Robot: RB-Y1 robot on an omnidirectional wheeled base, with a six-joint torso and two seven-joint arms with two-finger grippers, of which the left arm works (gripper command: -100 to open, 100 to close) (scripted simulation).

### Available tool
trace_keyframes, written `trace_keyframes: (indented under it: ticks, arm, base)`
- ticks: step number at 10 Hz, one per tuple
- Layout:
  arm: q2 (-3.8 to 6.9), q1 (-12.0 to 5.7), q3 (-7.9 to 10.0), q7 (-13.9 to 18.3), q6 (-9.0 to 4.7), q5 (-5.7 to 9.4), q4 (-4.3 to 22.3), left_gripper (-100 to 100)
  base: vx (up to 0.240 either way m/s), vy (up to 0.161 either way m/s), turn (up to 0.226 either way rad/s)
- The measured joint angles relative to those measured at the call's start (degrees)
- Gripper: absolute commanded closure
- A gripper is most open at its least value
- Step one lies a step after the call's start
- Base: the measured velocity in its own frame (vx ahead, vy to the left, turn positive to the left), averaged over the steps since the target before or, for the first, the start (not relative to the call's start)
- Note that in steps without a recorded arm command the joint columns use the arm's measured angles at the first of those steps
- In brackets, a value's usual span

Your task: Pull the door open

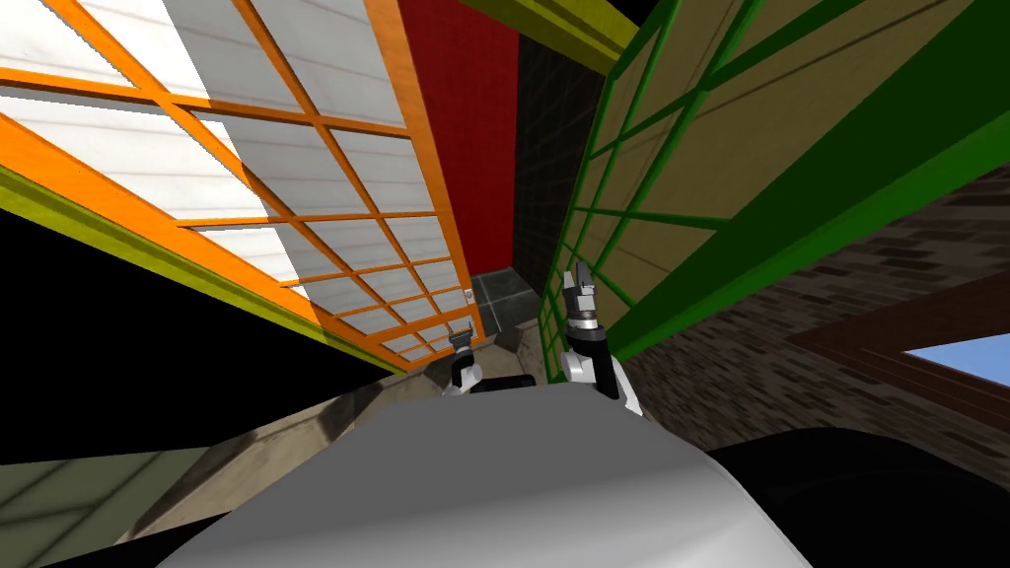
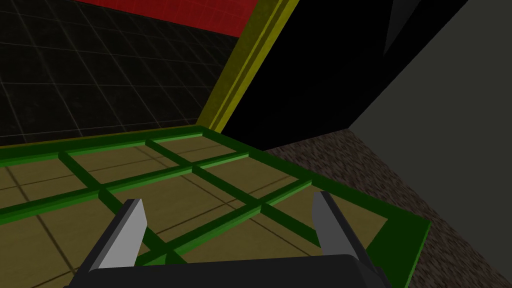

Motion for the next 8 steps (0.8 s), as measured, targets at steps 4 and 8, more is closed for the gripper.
trace_keyframes:
  ticks: [4,8]
  arm:
    - [-1.38,-1.32,-0.91,2.3,-0.9,2.28,3.5,-100]
    - [-0.9,-1.52,-1.11,2.7,-1.02,2.6,3.9,-100]
  base:
    - [0.228,-0.005,-0.072]
    - [-0.09,0.004,0.028]
